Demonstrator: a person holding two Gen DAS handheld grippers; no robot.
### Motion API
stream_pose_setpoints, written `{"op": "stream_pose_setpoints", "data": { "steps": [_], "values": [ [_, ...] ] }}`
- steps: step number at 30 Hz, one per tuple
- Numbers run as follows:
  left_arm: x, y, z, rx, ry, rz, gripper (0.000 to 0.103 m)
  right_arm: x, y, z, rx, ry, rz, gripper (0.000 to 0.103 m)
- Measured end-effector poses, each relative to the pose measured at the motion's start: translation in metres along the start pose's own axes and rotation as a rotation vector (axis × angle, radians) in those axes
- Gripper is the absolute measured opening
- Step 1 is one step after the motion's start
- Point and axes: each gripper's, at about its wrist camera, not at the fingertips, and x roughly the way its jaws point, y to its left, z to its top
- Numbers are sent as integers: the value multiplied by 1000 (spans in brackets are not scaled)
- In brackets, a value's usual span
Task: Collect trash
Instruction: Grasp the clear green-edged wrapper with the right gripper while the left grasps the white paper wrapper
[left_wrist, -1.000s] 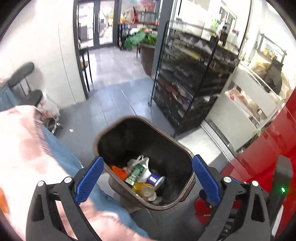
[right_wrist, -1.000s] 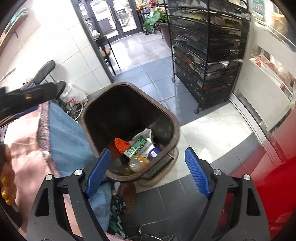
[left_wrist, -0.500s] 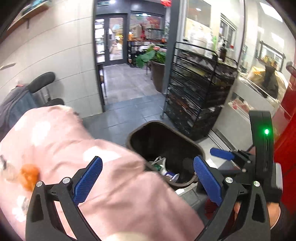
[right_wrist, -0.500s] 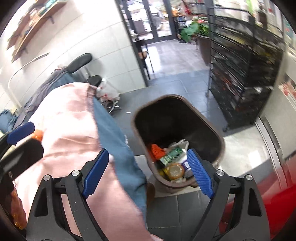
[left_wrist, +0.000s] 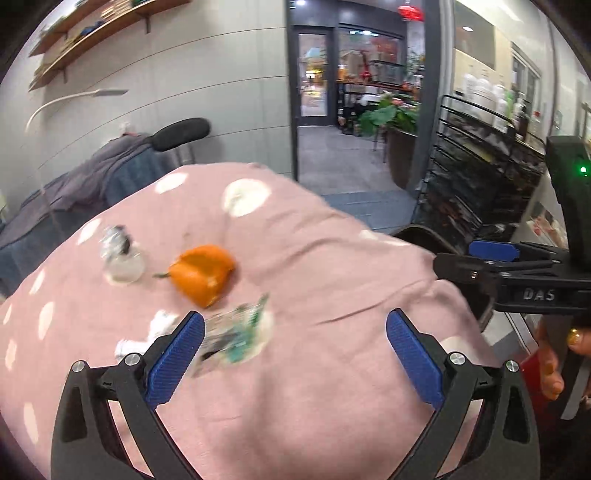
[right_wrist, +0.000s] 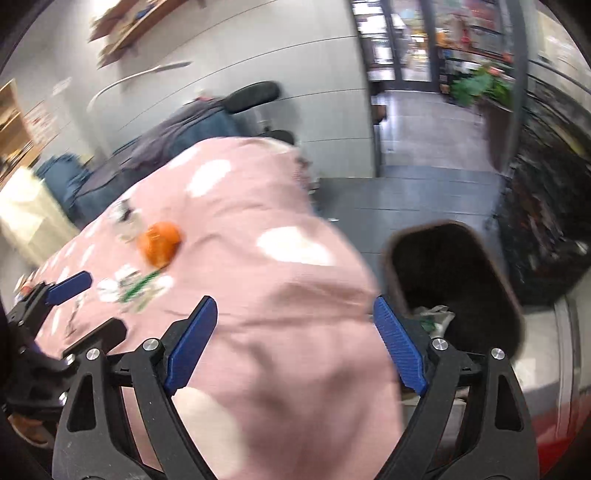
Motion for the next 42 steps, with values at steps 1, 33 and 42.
{"op": "stream_pose_setpoints", "data": {
  "steps": [1,33,42],
  "values": [
    [-2,9,-2,-19,0,16,97,4,10,2,-16,15,26,86],
    [35,122,-32,-47,175,163,77,112,144,17,-32,306,301,16],
    [63,114,-19,-33,243,123,71,59,124,27,-100,138,211,15]
  ]
}}
